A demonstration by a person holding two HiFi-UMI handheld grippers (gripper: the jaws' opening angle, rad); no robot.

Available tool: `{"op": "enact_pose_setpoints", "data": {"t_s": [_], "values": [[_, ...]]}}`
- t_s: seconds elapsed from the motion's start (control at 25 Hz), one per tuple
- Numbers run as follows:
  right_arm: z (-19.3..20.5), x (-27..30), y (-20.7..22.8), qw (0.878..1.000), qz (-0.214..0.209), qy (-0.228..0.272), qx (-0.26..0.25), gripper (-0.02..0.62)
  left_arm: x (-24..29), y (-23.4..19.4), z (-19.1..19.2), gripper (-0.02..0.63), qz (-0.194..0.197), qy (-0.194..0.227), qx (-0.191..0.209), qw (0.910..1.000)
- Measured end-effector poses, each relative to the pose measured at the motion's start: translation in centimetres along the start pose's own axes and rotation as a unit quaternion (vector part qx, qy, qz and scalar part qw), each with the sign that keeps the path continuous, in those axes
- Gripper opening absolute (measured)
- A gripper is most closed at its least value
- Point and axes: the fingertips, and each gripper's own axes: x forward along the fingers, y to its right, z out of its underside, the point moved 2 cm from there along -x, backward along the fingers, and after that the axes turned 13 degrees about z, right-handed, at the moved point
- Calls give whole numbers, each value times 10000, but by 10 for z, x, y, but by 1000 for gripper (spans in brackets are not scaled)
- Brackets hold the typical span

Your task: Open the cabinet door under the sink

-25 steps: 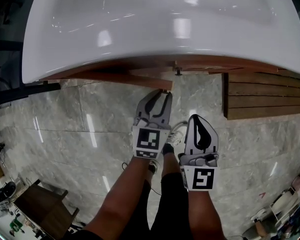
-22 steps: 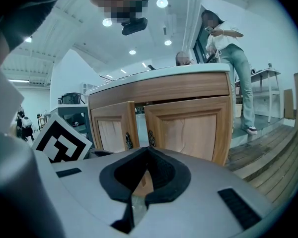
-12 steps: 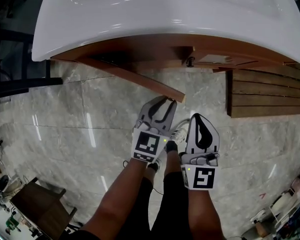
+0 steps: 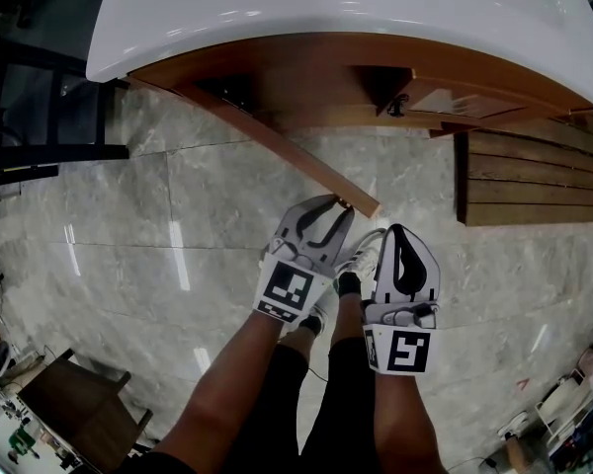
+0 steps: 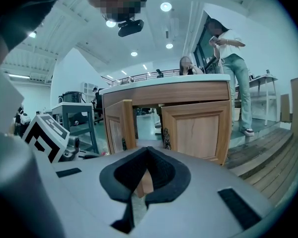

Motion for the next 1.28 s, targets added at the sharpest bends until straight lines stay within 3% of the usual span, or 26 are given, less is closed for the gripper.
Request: {"op": "enact_pose_setpoints", "data": {"t_s": [0.32,0.68,0.96,1.28], "values": [[3,-13,-13,10000,24,53,-26,20,-42,9,22,95,419,-90,236,9988],[1,-18,-45,9996,-276,85,-80,20,-80,10,41,97,448,-155,378,9982],[3,-16,-64,9987,-475,93,-140,20,-114,5,55,91,221,-93,295,9993],[-1,-16,-93,9966,-788,102,-197,21,-150,-5,65,78,-272,-399,504,9976]]}}
